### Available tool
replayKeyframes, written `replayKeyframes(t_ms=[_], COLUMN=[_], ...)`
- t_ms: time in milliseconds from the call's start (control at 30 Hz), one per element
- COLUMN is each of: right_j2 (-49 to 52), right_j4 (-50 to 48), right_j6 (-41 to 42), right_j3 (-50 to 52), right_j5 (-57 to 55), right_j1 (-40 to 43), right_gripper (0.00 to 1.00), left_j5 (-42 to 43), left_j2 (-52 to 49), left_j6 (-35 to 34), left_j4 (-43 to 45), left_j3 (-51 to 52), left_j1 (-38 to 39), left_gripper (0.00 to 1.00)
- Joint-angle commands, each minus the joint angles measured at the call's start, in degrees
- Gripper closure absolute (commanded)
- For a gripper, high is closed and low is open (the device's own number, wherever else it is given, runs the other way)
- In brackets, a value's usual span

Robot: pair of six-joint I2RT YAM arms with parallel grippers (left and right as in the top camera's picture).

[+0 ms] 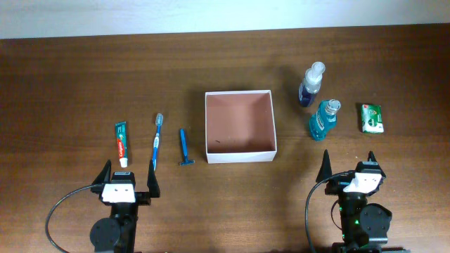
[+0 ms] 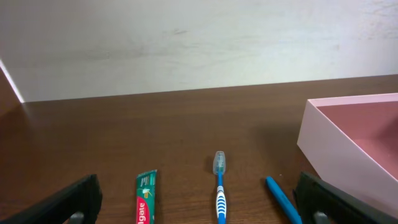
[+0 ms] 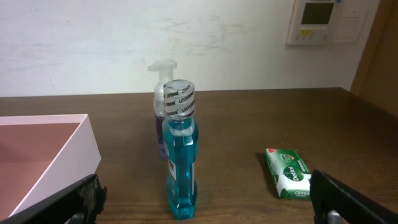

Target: Pack container

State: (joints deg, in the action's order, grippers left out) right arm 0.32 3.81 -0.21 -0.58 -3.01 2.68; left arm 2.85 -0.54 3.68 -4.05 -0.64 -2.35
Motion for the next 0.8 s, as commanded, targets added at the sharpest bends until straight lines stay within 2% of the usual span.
replayKeyframes(t_ms=[0,133,233,300,400,500,600,767], right_j2=[0.0,0.0,0.0,0.0,0.0,0.0,0.0,0.0], right_j4=[0.5,0.5,0.5,0.5,0.5,0.5,0.5,0.5], right_j6=[0.3,0.3,0.2,0.3,0.3,0.3,0.3,0.3], right_j3=[0.3,0.3,0.3,0.3,0.3,0.3,0.3,0.3], right_j5=[-1.1,-1.1,-1.1,-1.1,-1.1,-1.1,-1.1,-1.1], right_j1=[-0.4,-0.4,-0.4,-0.4,-0.4,-0.4,-0.4,-0.4], right_gripper=[0.02,0.01,0.02,0.02,0.02,0.02,0.02,0.02], left_j5=[2.8,4.0,11.9,21.8,31.3,32.6,33.5,33.8], left_j2=[0.1,0.1,0.1,0.1,0.1,0.1,0.1,-2.6], left_j6=[1.1,1.0,-1.4,-1.7,-2.1,-5.5,-5.8,-5.8], left_j4=[0.0,0.4,1.6,3.7,6.8,8.7,8.4,1.1], left_j3=[0.1,0.1,0.1,-0.1,-0.3,-1.9,-6.2,-18.6], left_j1=[0.2,0.2,0.2,0.2,0.2,0.2,0.2,0.2], left_gripper=[0.01,0.01,0.01,0.01,0.01,0.0,0.01,0.01])
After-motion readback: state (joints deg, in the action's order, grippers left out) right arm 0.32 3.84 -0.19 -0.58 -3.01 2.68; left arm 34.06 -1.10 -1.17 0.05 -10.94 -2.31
